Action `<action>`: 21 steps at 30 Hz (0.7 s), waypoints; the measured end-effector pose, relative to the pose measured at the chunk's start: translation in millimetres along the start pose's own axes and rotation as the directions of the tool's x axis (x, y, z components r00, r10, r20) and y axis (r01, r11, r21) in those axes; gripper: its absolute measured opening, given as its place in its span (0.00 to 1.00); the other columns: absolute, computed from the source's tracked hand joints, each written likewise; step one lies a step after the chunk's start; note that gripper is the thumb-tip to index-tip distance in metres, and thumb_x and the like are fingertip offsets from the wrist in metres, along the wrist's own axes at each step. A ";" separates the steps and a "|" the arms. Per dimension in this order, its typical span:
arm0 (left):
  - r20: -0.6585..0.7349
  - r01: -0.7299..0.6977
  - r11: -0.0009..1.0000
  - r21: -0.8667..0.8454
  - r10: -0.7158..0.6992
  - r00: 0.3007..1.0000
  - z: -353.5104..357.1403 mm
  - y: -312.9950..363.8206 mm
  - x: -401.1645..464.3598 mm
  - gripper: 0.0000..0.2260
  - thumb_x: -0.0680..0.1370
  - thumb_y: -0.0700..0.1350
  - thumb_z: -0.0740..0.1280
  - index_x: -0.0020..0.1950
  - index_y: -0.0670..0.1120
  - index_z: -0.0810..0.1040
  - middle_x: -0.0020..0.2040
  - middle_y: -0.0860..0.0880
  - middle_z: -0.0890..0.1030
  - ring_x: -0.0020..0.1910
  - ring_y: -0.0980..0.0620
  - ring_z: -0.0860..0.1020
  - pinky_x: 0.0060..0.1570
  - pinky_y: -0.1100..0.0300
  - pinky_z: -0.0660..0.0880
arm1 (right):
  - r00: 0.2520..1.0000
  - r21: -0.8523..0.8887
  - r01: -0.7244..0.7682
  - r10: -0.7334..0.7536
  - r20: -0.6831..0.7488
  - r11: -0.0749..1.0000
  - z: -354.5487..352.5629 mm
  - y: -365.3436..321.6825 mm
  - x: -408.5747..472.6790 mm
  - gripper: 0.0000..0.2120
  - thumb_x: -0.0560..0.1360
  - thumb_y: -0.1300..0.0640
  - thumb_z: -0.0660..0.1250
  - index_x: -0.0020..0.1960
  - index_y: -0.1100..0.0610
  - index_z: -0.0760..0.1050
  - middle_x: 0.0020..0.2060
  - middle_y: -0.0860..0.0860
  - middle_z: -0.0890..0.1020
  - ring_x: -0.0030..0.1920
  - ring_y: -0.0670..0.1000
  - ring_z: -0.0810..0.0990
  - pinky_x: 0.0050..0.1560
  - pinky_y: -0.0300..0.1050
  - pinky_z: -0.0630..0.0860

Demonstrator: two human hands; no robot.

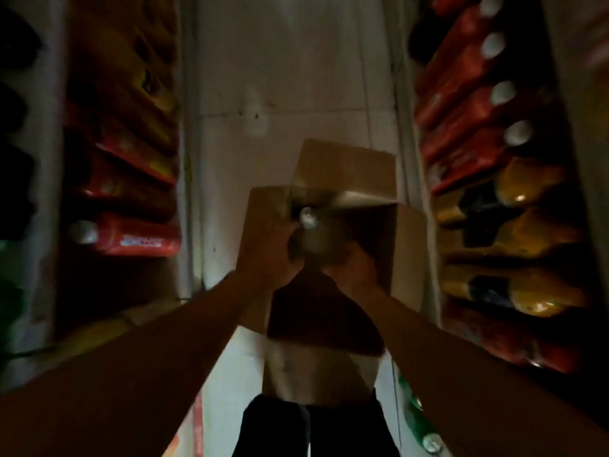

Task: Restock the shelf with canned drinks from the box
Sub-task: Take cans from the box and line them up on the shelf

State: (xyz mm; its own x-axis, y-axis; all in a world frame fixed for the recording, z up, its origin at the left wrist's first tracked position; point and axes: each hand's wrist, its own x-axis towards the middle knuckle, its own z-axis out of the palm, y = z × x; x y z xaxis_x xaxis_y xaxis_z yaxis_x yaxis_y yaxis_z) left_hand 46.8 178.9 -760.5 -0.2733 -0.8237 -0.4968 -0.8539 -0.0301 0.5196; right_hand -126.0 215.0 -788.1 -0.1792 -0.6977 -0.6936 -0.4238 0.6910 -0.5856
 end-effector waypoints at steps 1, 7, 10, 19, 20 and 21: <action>-0.005 -0.026 1.000 0.013 0.026 1.000 17.0 -15.8 18.8 0.30 0.72 0.53 0.68 0.73 0.50 0.68 0.74 0.42 0.65 0.74 0.39 0.61 0.70 0.43 0.64 | 1.000 -0.027 0.002 -0.002 -0.012 1.000 15.0 9.7 23.6 0.26 0.68 0.60 0.77 0.64 0.56 0.74 0.59 0.55 0.81 0.61 0.56 0.78 0.55 0.38 0.69; -0.061 0.066 0.997 0.036 -0.063 0.996 81.0 -68.8 62.5 0.25 0.74 0.48 0.69 0.70 0.57 0.65 0.72 0.44 0.58 0.65 0.39 0.69 0.57 0.47 0.74 | 1.000 -0.005 0.015 -0.015 -0.015 1.000 78.0 26.8 137.8 0.21 0.73 0.60 0.73 0.64 0.63 0.75 0.59 0.58 0.80 0.61 0.56 0.77 0.61 0.43 0.70; -0.178 0.023 1.000 -0.012 -0.025 0.984 95.6 -73.0 66.7 0.23 0.77 0.45 0.65 0.69 0.60 0.64 0.71 0.45 0.61 0.61 0.42 0.73 0.54 0.49 0.77 | 0.998 0.057 -0.057 0.059 -0.028 0.997 99.9 24.1 181.7 0.23 0.75 0.59 0.72 0.68 0.63 0.73 0.66 0.60 0.76 0.68 0.58 0.73 0.68 0.46 0.66; -0.232 -0.024 1.000 0.004 0.025 0.972 105.0 -80.1 72.4 0.24 0.78 0.43 0.65 0.69 0.58 0.62 0.70 0.45 0.61 0.60 0.41 0.74 0.49 0.44 0.80 | 0.968 0.047 -0.112 0.120 -0.221 0.993 140.0 42.7 219.1 0.18 0.78 0.60 0.67 0.66 0.66 0.74 0.65 0.61 0.77 0.67 0.57 0.75 0.61 0.40 0.67; -0.236 -0.027 1.000 0.010 0.029 0.971 105.7 -80.0 71.9 0.24 0.77 0.43 0.65 0.70 0.58 0.62 0.70 0.45 0.61 0.59 0.41 0.74 0.49 0.44 0.80 | 0.970 0.077 -0.113 0.126 -0.207 0.991 137.3 42.5 215.9 0.18 0.77 0.60 0.68 0.65 0.66 0.75 0.64 0.61 0.78 0.66 0.57 0.76 0.59 0.40 0.68; -0.239 -0.032 0.999 0.015 0.034 0.970 105.9 -80.6 71.6 0.24 0.77 0.43 0.65 0.70 0.58 0.62 0.70 0.45 0.62 0.59 0.41 0.74 0.48 0.45 0.80 | 0.972 0.079 -0.098 0.112 -0.208 0.992 132.7 42.0 210.8 0.20 0.75 0.59 0.71 0.64 0.66 0.76 0.63 0.61 0.79 0.65 0.57 0.77 0.59 0.41 0.70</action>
State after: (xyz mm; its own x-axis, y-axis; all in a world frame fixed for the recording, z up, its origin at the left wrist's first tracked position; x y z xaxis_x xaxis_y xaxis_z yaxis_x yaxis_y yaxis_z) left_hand 49.1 182.3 -911.5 -0.1887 -0.9357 -0.2980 -0.8511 0.0044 0.5250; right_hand -63.7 122.0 -1014.6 -0.4060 -0.6396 -0.6527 -0.3329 0.7687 -0.5461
